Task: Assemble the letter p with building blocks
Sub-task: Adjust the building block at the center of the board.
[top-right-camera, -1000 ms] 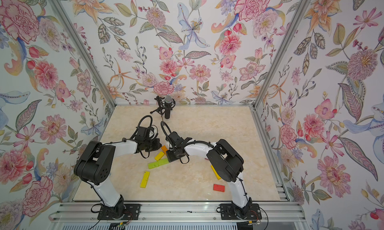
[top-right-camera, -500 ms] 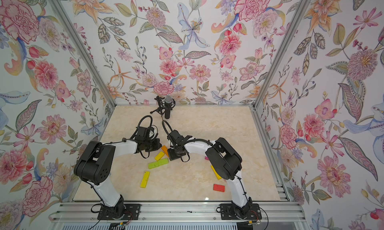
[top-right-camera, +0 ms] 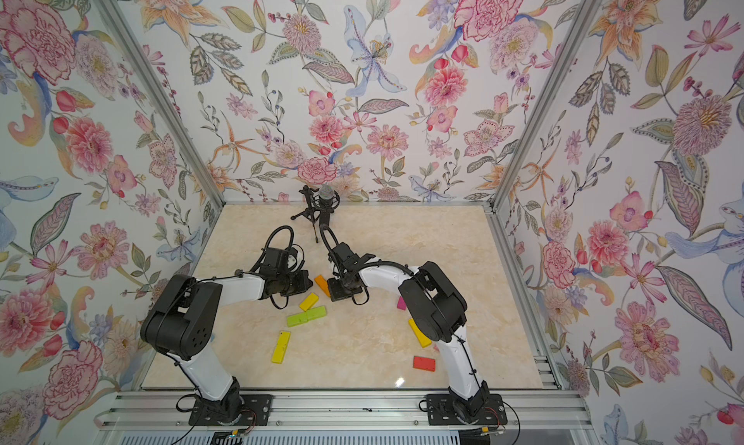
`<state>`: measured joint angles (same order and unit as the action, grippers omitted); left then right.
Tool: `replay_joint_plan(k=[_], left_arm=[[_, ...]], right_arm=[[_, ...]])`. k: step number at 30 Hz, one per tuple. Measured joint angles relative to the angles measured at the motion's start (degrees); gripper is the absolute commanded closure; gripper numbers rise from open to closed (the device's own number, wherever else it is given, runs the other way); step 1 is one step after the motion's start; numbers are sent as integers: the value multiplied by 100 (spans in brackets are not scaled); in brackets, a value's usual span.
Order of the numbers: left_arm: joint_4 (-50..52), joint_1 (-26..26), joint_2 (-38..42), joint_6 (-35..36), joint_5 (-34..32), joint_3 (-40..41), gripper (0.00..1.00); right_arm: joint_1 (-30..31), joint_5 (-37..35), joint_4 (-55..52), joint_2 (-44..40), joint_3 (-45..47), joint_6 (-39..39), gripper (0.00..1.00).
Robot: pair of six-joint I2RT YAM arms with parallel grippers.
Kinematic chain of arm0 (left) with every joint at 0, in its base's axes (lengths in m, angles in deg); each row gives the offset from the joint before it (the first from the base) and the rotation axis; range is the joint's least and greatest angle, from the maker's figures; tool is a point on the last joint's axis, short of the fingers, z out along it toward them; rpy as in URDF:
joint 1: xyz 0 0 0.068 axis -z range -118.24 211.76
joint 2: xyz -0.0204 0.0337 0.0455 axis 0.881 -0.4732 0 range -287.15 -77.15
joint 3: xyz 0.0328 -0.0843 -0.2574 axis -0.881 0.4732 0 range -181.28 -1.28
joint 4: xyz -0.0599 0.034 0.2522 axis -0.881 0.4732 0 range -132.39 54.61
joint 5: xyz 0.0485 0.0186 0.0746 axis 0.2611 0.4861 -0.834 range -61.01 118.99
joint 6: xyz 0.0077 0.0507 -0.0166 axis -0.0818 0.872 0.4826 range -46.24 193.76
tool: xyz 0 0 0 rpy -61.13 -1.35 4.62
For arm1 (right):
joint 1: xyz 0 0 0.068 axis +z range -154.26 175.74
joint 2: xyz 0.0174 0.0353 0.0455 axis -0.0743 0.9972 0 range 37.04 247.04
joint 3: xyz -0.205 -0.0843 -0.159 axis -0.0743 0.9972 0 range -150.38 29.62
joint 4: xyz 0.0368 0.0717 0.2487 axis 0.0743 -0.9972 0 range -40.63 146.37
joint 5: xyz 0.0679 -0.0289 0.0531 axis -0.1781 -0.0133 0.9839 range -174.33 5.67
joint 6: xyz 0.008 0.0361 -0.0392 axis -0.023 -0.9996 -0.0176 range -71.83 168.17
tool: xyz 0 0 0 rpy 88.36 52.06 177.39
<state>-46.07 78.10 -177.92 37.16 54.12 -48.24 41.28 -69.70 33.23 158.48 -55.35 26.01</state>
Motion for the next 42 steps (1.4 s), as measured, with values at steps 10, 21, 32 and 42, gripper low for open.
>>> replay_joint_plan(k=[10, 21, 32, 42], left_arm=[[-13, -63, 103, 0, -24, 107, 96], [205, -177, -374, 42, -129, -1222, 96], [249, -177, -1189, 83, 149, -1576, 97], [11, -166, -920, 74, 138, -1106, 97]], right_arm=[[-138, 153, 22, 74, -26, 24, 100], [-138, 273, 24, 116, -68, 28, 100], [-199, 450, 22, 232, -210, 26, 100], [-332, 691, -35, 398, -426, 26, 100]])
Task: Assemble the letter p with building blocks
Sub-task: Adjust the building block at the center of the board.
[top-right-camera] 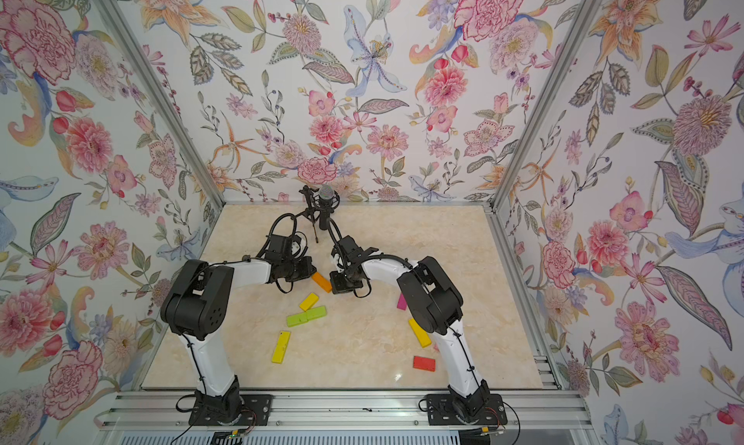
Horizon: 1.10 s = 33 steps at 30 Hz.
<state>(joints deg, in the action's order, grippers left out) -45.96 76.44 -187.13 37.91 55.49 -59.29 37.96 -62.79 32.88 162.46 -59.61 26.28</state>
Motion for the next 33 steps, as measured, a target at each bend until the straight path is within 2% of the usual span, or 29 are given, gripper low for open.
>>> replay_joint_plan(k=[5, 28, 30, 33], left_arm=[[-249, 0, 289, -74, -120, 450, 97], [-758, 116, 918, -415, -579, 1386, 98], [-835, 129, 944, -470, -601, 1447, 96], [-857, 162, 1049, -551, -695, 1563, 87]], right_arm=[[-33, 63, -92, 9, -22, 0, 100], [-155, 162, -358, 243, -411, -2, 100], [-155, 162, -361, 243, -411, -2, 100], [-155, 160, -356, 243, -411, -2, 100]])
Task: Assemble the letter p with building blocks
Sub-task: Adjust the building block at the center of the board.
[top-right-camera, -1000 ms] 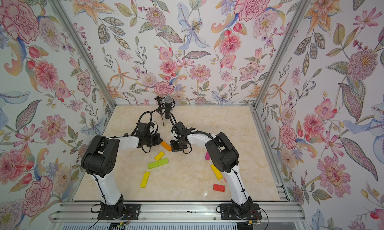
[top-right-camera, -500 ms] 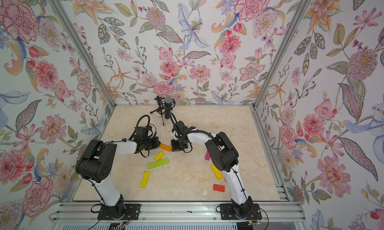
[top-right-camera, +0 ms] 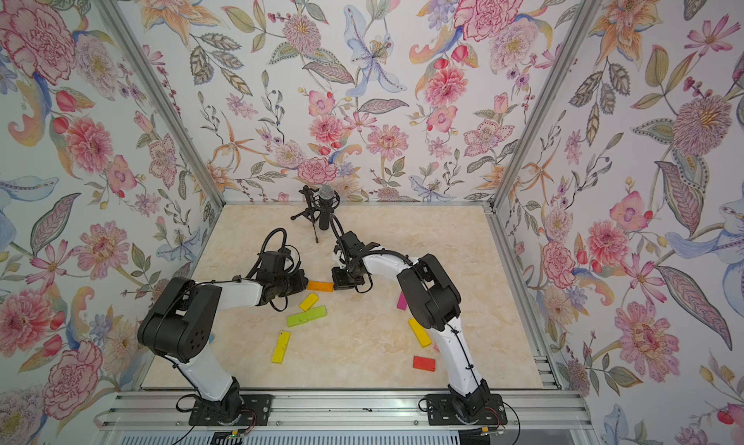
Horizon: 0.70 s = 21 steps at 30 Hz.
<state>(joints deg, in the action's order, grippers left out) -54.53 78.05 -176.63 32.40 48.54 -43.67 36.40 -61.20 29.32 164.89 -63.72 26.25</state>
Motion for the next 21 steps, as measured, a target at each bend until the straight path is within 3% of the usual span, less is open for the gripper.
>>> replay_joint_plan(k=[4, 7, 21], left_arm=[[63, 22, 94, -44, -299, -24, 63], [195, 20, 177, -31, -496, -46, 56], [872, -190, 704, 42, -540, 52, 58]], right_arm=[[0, -35, -4, -2, 0, -2, 100], [2, -116, 24, -13, 4, -2, 97], [236, -870, 719, -584, 831, -142, 90]])
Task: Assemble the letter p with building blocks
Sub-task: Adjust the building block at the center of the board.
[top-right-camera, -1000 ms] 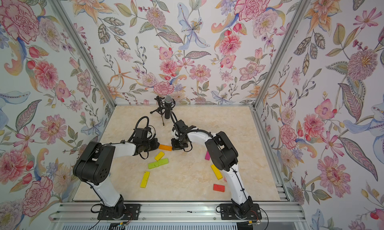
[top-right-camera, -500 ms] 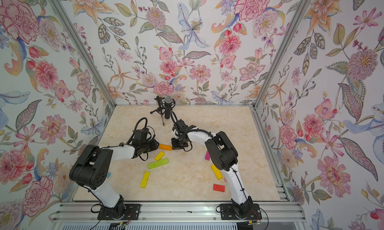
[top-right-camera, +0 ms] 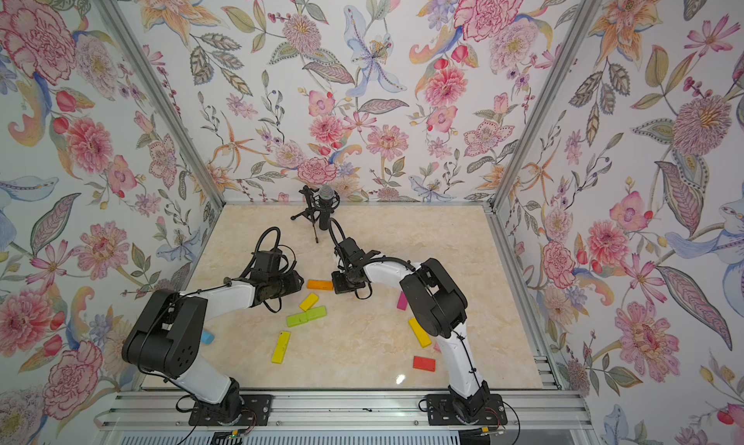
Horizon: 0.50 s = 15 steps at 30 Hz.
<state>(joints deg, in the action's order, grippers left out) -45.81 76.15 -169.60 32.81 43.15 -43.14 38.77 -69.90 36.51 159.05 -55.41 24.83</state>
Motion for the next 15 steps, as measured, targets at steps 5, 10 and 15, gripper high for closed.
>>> replay_joint_plan(k=[5, 10, 15], left_arm=[[85, -98, 538, 2, -2, 269, 65], [129, -166, 850, 59, 44, 400, 70], [197, -166, 890, 109, 63, 577, 72]], right_arm=[[83, -118, 4, -214, 2, -11, 90], [350, -120, 50, -330, -2, -50, 91], [658, -31, 48, -247, -48, -81, 91]])
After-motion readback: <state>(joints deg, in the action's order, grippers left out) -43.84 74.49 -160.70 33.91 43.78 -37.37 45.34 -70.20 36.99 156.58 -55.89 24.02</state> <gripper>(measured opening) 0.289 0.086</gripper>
